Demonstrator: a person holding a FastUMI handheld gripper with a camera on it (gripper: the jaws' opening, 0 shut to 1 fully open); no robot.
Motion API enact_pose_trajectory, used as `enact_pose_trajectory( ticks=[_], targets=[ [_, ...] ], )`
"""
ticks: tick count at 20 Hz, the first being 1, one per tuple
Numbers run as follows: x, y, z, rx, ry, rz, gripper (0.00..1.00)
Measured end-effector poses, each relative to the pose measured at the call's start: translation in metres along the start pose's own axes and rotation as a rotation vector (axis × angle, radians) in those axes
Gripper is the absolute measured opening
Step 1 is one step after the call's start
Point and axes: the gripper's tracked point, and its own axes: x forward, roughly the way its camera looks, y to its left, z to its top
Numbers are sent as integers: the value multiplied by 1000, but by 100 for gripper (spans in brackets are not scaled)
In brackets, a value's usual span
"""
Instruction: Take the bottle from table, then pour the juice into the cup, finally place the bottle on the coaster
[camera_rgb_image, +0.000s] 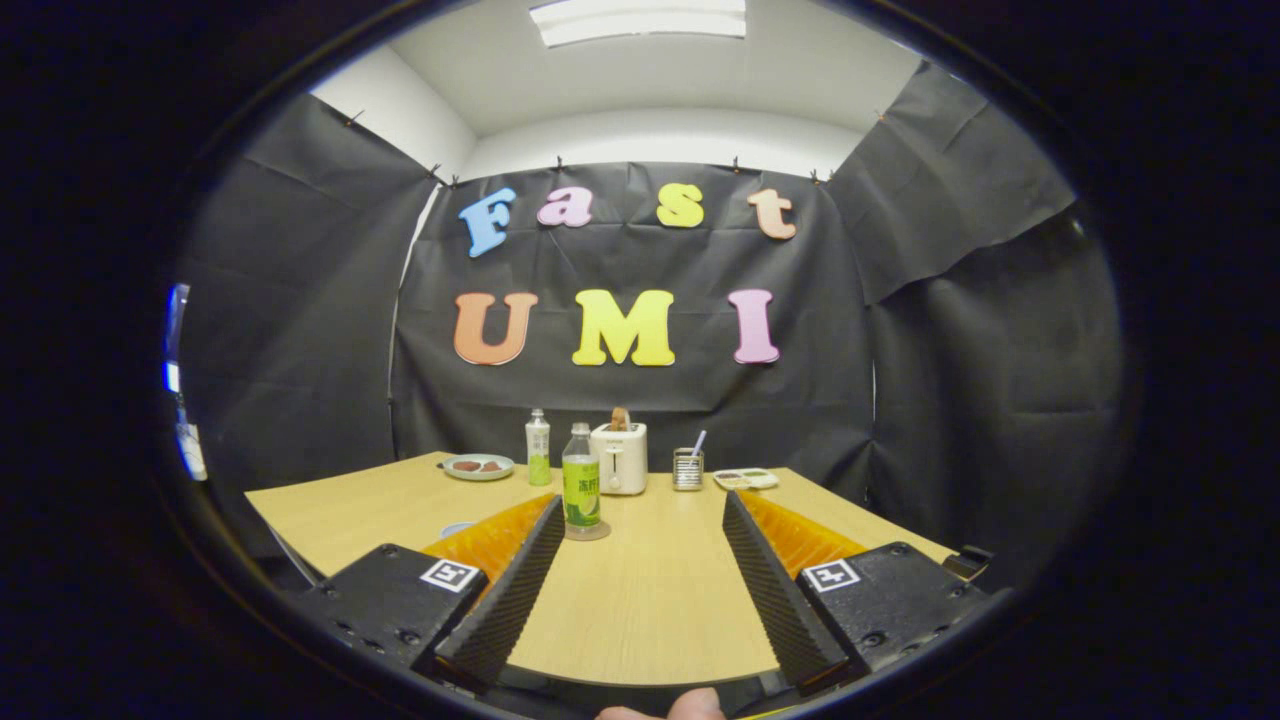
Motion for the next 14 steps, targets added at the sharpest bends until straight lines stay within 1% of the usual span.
enact_pose_trajectory(
  ticks=[5,8,14],
  targets=[
    [2,2,3,4,-29,-15,100],
    [2,1,6,-26,-46,-28,100],
    [1,7,7,-19,-56,-24,100]
  ],
)
